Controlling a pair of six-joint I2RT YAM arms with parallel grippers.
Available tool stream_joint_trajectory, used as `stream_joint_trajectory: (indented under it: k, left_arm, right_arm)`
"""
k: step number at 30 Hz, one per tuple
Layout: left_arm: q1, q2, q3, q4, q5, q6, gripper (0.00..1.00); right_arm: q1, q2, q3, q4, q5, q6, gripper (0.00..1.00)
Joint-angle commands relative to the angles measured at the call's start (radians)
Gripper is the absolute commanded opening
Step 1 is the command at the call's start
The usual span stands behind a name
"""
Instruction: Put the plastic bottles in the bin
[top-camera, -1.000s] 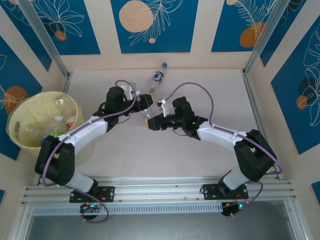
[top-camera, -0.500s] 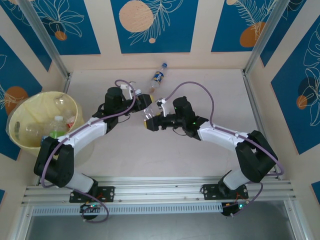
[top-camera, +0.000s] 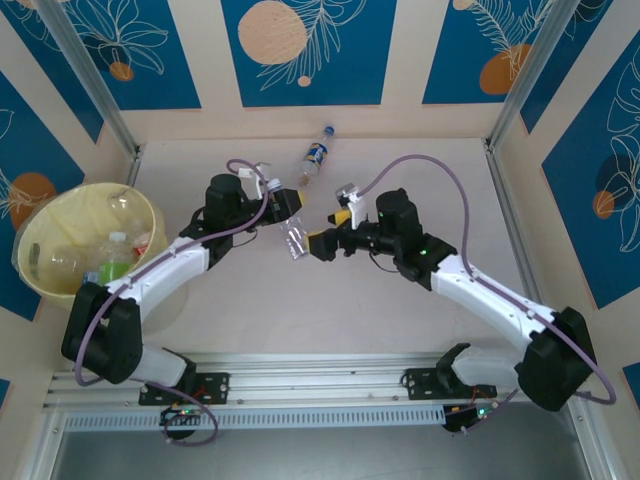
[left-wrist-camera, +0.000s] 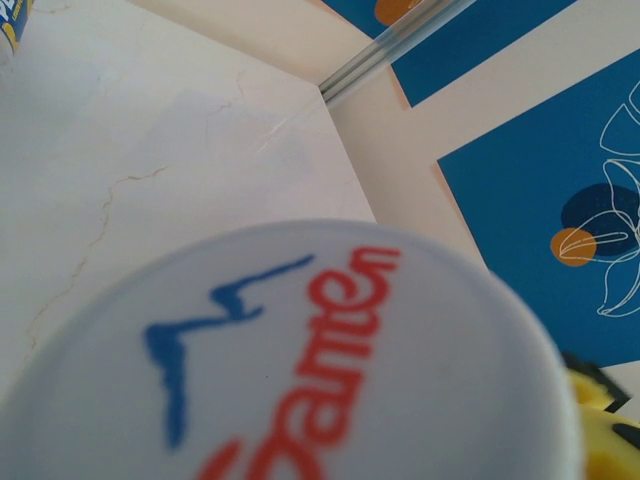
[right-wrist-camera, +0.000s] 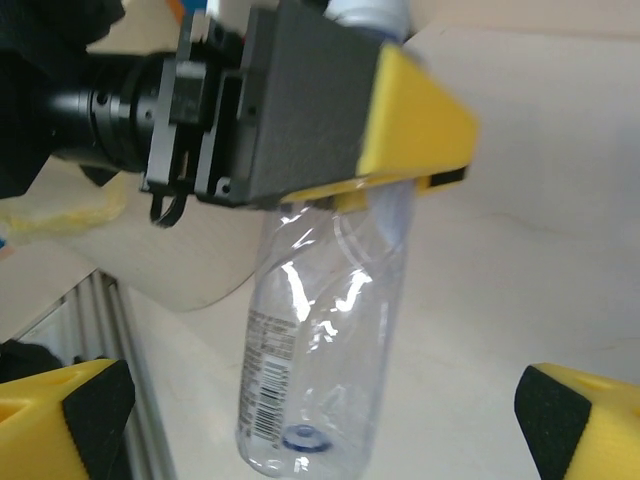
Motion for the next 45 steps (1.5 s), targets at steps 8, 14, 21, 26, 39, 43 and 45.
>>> stream_joint_trajectory:
  k: [8, 14, 21, 26, 39, 43, 45]
  left_arm:
    - [0.003, -0.069, 0.027, -0.080, -0.040, 0.071, 0.39]
    - [0.004, -0.152, 0.092, -0.278, -0.110, 0.171, 0.38]
    - [0.006, -0.287, 0.189, -0.541, -0.252, 0.304, 0.38]
    - [0.006, -0.386, 0.312, -0.756, -0.451, 0.427, 0.38]
    - [0.005, -0.530, 0.509, -0.986, -0.978, 0.624, 0.37]
    - [0.006, -0.539, 0.529, -1.029, -1.236, 0.703, 0.37]
    - [0.005, -0.541, 0.517, -1.021, -1.361, 0.745, 0.36]
  right_arm:
    - [-0.066, -0.163, -0.126, 0.003, 0.359, 0.069, 0.99]
    - [-0.176, -0.160, -0.151, -0.055, 0.426, 0.216, 0.99]
    - [-0.258, -0.113, -0.161, -0.062, 0.391, 0.295, 1.00]
    - [-0.278, -0.060, -0.146, -0.027, 0.354, 0.303, 1.00]
    - [-0.289, 0.027, -0.097, -0.016, 0.289, 0.303, 1.00]
    - [-0.291, 0.027, -0.096, -0.011, 0.292, 0.302, 1.00]
    - [-0.296, 0.033, -0.087, -0.010, 0.283, 0.301, 1.00]
